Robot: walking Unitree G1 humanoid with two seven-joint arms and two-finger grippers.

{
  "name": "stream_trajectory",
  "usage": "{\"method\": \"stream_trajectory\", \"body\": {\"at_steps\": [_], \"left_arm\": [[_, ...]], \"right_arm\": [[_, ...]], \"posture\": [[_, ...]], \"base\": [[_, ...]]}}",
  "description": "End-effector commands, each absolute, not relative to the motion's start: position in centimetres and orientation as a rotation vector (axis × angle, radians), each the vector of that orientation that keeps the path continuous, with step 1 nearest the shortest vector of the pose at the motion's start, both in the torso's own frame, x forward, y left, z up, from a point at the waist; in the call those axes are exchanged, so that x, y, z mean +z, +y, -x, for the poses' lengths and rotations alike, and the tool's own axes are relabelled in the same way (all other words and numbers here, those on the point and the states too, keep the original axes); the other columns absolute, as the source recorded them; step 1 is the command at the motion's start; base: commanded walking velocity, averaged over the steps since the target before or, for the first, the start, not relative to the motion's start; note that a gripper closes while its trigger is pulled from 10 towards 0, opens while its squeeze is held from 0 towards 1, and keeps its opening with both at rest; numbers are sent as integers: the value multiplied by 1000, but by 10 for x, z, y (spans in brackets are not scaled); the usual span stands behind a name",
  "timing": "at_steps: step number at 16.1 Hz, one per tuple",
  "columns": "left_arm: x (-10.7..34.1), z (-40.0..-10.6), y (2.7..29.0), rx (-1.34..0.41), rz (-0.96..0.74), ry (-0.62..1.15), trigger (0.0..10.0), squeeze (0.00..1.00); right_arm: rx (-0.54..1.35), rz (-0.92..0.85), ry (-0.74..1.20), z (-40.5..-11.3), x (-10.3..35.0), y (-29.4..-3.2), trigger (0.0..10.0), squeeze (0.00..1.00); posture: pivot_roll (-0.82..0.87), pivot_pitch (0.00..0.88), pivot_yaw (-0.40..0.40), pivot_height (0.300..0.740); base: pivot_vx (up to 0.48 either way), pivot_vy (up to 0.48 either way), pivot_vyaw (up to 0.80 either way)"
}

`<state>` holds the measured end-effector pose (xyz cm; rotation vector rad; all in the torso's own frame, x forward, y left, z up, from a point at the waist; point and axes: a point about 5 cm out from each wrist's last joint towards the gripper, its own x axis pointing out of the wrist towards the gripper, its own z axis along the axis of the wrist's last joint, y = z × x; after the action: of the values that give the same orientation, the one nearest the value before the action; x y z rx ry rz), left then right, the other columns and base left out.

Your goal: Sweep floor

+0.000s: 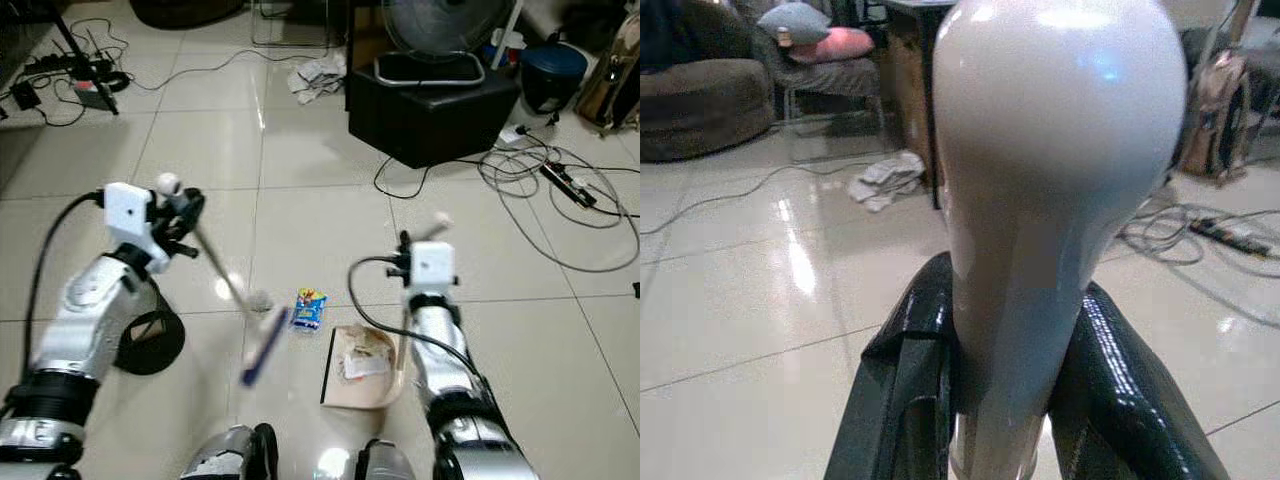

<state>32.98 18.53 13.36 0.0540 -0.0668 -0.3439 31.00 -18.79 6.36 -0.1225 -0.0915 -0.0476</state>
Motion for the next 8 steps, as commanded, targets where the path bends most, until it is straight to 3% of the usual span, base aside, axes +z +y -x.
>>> {"method": "stream_trajectory", "body": {"at_steps": [1, 3, 8], "left_arm": [[134, -328, 190, -339, -68, -80, 10000, 0], [120, -318, 194, -328, -82, -56, 10000, 0], [92, -294, 208, -269, -154, 12, 10000, 0]], "right_arm": [[-55, 104, -157, -311, 75, -191, 10000, 0], [-68, 48, -223, -293, 85, -205, 10000, 0], [22, -27, -339, -274, 132, -205, 10000, 0]], "posture": [[41, 78, 82, 740], [11, 59, 84, 740], [-30, 34, 102, 740]], "base": [[0, 0, 0], [0, 0, 0], [0, 0, 0]]}}
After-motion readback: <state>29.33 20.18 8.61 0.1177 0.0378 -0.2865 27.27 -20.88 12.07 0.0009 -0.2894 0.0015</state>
